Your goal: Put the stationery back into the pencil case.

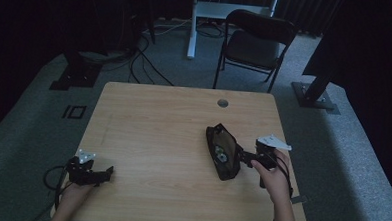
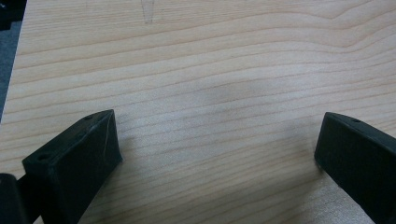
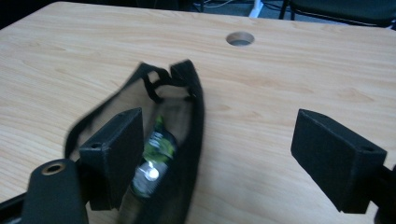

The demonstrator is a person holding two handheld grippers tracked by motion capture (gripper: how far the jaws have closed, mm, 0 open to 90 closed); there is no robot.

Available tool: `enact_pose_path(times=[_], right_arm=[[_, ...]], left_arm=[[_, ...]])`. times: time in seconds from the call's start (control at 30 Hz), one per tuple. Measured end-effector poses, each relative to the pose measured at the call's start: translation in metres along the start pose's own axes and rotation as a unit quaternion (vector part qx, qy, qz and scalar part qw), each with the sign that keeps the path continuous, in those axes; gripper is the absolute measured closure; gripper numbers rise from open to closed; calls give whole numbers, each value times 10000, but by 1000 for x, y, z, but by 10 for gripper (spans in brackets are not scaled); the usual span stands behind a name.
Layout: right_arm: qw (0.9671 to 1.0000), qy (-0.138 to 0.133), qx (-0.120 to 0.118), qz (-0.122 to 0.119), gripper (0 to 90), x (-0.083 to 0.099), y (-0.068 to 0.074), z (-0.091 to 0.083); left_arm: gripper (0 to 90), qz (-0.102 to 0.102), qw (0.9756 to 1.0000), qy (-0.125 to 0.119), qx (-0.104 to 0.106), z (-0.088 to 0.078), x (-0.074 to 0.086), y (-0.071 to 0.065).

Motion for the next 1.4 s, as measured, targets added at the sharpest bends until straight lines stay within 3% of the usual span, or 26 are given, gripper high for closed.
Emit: enact_pose_path(times=[0.1, 0.37, 0.53, 0.9, 1.17, 1.4], right_arm=[[9999, -20, 117, 94, 170, 8, -11, -3], [9994, 132, 320, 56, 170, 30, -30, -9], [9982, 442, 390, 72, 170, 49, -37, -12], [9953, 786, 519, 216, 170, 84, -50, -19], [9943, 991, 394, -86, 170, 98, -51, -23], [9924, 1173, 338, -170, 164, 113, -50, -23]], left_arm=[[3, -1, 10000, -1, 0, 0, 0, 0], [3, 10, 10000, 9, 1, 0, 0, 0], [3, 8, 10000, 8, 1, 0, 0, 0], [3, 8, 10000, 8, 1, 0, 0, 0], [3, 9, 10000, 9, 0, 0, 0, 0], [3, 9, 10000, 8, 0, 0, 0, 0]])
Point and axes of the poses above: each handheld gripper's, and its own axes: z roughly forward along the jaws, x roughly out of its underside, y roughly to its left, the point moved 9 cm from there along z, roughly forward along the jaws, and after that the axes turned 6 degrees about -y, right-handed, at the moved point
